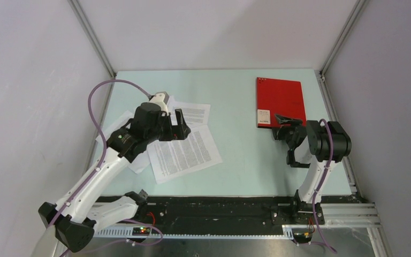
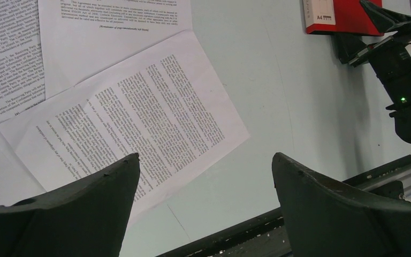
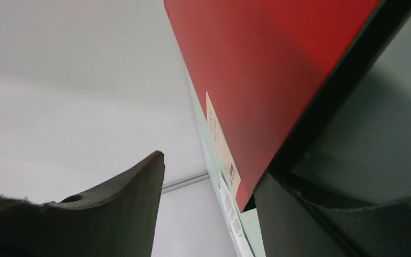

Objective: Put the files into the folder

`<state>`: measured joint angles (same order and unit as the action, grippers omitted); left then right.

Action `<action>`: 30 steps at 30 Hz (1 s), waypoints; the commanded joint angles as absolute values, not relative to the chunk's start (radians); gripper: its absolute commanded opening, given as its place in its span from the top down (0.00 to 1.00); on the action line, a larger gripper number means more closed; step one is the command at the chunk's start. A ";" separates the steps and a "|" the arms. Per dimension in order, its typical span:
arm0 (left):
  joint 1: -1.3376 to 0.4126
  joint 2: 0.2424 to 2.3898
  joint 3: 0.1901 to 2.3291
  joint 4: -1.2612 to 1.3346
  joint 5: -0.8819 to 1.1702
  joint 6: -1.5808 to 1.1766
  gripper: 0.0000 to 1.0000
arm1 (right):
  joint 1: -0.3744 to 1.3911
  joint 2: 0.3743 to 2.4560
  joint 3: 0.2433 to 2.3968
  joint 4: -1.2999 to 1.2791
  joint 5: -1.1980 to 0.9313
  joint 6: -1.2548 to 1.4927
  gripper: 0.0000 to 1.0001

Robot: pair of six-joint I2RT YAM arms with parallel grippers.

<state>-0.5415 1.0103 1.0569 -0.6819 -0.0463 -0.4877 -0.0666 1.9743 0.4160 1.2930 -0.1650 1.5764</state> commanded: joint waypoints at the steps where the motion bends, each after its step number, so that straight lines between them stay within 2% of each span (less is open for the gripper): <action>1: -0.531 0.977 1.111 -0.688 -0.039 -0.463 0.02 | -0.059 1.988 0.443 1.208 -0.118 1.606 0.37; 4: -0.530 0.979 1.118 -0.691 -0.039 -0.467 0.02 | -0.056 1.990 0.459 1.191 -0.106 1.605 0.42; 6: -0.529 0.983 1.125 -0.692 -0.034 -0.474 0.02 | -0.057 1.983 0.463 1.175 -0.100 1.590 0.52; 7: -0.529 0.985 1.130 -0.693 -0.030 -0.479 0.02 | -0.059 1.979 0.469 1.168 -0.103 1.578 0.64; 8: -0.529 0.986 1.133 -0.694 -0.027 -0.482 0.02 | -0.063 1.972 0.472 1.153 -0.113 1.552 0.71; 9: -0.528 0.988 1.140 -0.695 -0.027 -0.490 0.02 | -0.064 1.965 0.477 1.140 -0.118 1.537 0.85; 11: -0.524 0.996 1.149 -0.700 -0.035 -0.508 0.02 | -0.070 1.926 0.478 1.085 -0.135 1.439 1.00; 15: -0.496 1.031 1.167 -0.738 -0.091 -0.571 0.02 | -0.036 1.737 0.476 0.842 -0.122 1.163 1.00; 20: -0.459 1.079 1.164 -0.751 -0.137 -0.642 0.02 | 0.133 1.348 0.482 0.437 0.092 0.812 1.00; 25: -0.452 1.140 1.172 -0.755 -0.159 -0.663 0.02 | 0.495 1.047 0.500 0.168 0.473 0.454 1.00; 30: -0.437 1.173 1.149 -0.764 -0.171 -0.677 0.02 | 0.916 0.958 0.530 -0.039 0.794 0.228 1.00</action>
<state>-0.4545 1.1664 1.1374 -0.7593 -0.1352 -0.6430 0.6846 1.0012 0.4755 0.1871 0.4477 0.5121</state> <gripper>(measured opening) 0.983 0.020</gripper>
